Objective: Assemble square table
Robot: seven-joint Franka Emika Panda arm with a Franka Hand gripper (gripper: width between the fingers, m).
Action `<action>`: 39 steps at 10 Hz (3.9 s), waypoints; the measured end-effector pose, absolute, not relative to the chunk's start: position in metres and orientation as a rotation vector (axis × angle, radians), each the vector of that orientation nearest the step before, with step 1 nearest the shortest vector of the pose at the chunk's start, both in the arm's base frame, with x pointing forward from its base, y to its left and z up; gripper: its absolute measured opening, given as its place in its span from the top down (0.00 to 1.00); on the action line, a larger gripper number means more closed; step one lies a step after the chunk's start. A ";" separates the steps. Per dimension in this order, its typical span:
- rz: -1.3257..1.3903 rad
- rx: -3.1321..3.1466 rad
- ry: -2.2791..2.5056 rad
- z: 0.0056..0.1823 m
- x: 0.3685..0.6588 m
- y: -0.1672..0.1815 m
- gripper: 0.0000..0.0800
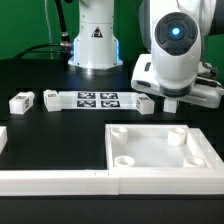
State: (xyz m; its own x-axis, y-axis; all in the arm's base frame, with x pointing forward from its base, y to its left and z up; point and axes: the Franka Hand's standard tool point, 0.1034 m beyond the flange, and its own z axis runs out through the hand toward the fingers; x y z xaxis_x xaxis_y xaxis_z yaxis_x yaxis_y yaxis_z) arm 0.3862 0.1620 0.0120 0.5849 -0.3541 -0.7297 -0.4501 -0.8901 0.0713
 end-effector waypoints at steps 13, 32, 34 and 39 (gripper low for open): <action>1.240 -2.590 0.707 0.005 0.380 0.159 0.64; -0.074 -3.018 0.420 0.141 0.555 0.105 0.64; -0.249 -2.997 0.380 0.161 0.587 0.093 0.64; -0.758 -2.868 0.361 0.166 0.618 0.116 0.64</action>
Offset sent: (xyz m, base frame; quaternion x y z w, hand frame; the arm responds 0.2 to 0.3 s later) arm -0.0109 0.0158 -0.0014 0.0479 -0.0771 -0.0137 0.9958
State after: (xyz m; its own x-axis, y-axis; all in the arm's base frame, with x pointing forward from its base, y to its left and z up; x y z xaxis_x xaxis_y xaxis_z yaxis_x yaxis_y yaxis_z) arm 0.6179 0.1158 0.1655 0.8432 -0.2693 0.4653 -0.1920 -0.9593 -0.2072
